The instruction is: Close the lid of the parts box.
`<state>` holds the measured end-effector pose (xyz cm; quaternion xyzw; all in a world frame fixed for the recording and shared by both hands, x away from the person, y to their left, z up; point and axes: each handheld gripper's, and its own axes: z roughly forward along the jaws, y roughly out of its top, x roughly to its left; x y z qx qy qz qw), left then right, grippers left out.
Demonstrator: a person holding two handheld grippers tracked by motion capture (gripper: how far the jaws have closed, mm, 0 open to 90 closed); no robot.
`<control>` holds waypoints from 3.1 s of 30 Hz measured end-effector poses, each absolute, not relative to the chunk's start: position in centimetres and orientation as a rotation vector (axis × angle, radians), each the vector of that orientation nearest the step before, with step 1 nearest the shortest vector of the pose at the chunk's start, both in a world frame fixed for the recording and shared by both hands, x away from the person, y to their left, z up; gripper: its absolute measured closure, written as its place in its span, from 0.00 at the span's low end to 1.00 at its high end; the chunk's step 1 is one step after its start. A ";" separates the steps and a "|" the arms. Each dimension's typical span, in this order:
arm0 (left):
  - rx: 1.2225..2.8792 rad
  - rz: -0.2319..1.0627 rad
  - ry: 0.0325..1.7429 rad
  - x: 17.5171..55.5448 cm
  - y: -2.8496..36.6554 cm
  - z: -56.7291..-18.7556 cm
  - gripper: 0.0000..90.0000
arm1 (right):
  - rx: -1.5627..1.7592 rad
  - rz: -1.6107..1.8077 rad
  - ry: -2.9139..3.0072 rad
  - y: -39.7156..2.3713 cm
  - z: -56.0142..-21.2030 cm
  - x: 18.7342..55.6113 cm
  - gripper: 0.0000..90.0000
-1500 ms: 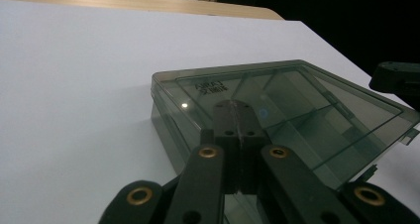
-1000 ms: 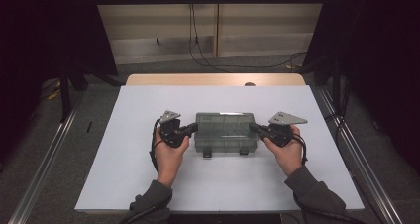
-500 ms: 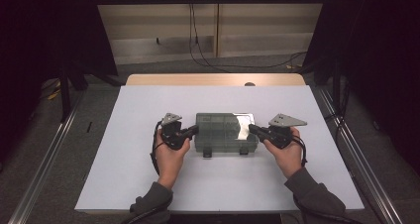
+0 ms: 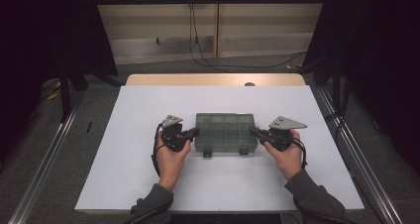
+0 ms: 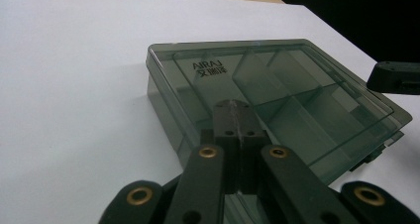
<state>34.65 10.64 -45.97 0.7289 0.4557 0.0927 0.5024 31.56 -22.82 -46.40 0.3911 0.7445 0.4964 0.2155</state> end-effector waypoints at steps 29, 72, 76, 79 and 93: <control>1.755 0.216 1.093 34.2 10.5 -46.5 1.00 | 1.045 1.344 2.077 -22.7 -47.3 30.8 1.00; 1.773 0.278 1.068 33.8 10.4 -46.6 1.00 | 1.049 1.370 2.027 -22.4 -48.1 30.2 1.00; 1.754 0.236 1.077 33.9 10.6 -46.7 1.00 | 1.057 1.383 2.028 -22.6 -48.1 30.2 1.00; 1.759 0.238 1.073 34.0 10.6 -46.6 1.00 | 1.054 1.388 2.022 -22.6 -48.1 30.2 1.00; 1.762 0.228 1.061 34.3 10.3 -46.4 0.96 | 1.047 1.390 2.030 -22.6 -47.8 30.3 1.00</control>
